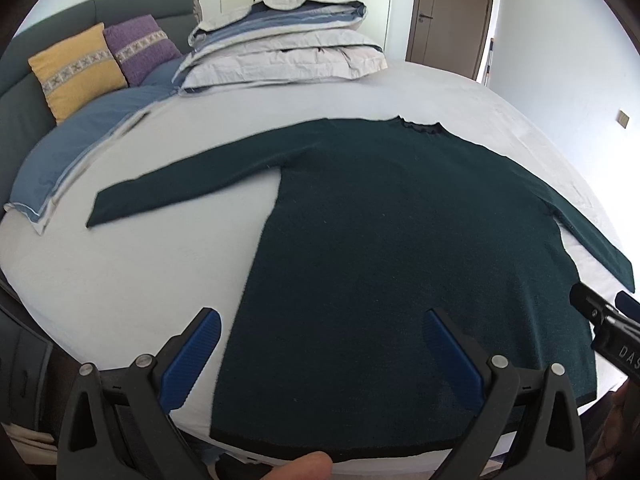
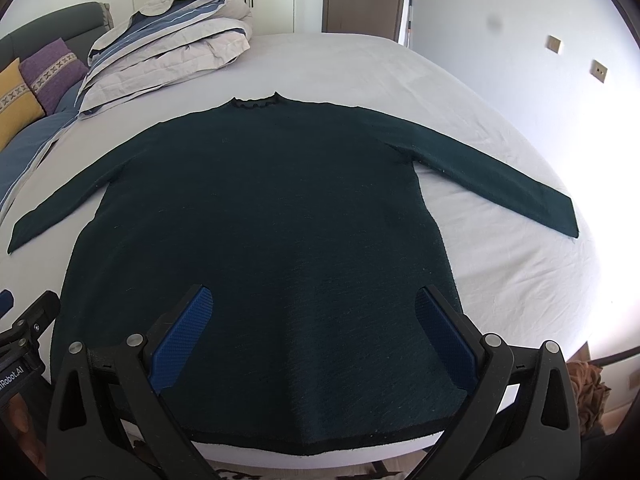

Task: Fold small clothes
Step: 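Grasp a sweater sleeve with the right tool and fold it across the body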

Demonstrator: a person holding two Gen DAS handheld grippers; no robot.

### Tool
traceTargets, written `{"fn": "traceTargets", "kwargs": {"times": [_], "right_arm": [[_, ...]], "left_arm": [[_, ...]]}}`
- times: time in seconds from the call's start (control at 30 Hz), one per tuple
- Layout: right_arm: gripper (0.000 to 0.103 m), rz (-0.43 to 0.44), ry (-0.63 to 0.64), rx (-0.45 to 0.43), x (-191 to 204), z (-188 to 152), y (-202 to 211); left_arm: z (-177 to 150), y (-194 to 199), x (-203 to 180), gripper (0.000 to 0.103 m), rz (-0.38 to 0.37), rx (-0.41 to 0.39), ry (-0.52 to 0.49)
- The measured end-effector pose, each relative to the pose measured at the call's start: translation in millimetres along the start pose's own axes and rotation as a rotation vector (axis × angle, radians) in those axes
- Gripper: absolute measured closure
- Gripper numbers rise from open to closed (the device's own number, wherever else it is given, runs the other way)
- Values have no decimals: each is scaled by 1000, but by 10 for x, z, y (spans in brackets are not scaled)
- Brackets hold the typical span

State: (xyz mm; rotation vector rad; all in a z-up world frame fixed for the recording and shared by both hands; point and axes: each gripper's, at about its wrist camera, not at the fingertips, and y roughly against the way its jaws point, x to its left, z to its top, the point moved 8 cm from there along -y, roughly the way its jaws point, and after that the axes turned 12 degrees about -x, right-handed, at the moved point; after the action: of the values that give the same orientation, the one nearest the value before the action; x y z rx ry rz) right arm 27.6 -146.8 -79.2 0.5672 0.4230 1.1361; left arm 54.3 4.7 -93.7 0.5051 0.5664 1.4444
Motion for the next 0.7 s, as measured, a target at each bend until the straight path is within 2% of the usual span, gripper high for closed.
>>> {"fn": "traceTargets", "kwargs": {"times": [0.07, 0.17, 0.27, 0.33, 0.37, 0.47, 0.53, 0.63, 0.67, 0.7], "right_arm": [[0, 16, -55, -1, -209, 57, -80], [0, 25, -215, -7, -764, 150, -235], [1, -15, -397, -45, -1588, 210, -415], [4, -73, -524, -66, -2229, 184, -533], [9, -93, -584, -72, -2527, 151, -591], [22, -158, -750, -66, -3383, 2, -793], [24, -181, -866, -57, -3845, -134, -926], [33, -177, -1003, -58, -4303, -289, -1104], [38, -166, -1027, -75, -4397, -286, -1147], [38, -155, -1036, -89, -4453, -262, -1183]], "left_arm": [[-39, -91, -20, 0, -62, 53, 50], [-76, -210, 2, 0, -102, 107, 118], [-57, -290, -38, 0, -153, 107, 176], [-24, -344, -120, 0, -218, 99, 224], [-18, -379, -170, 0, -252, 110, 241], [-67, -509, -314, 0, -239, 187, 179], [-57, -586, -349, 0, -232, 192, 191], [-36, -691, -380, 0, -226, 198, 241], [-36, -726, -397, 0, -234, 206, 249], [-47, -743, -383, 0, -244, 216, 256]]}}
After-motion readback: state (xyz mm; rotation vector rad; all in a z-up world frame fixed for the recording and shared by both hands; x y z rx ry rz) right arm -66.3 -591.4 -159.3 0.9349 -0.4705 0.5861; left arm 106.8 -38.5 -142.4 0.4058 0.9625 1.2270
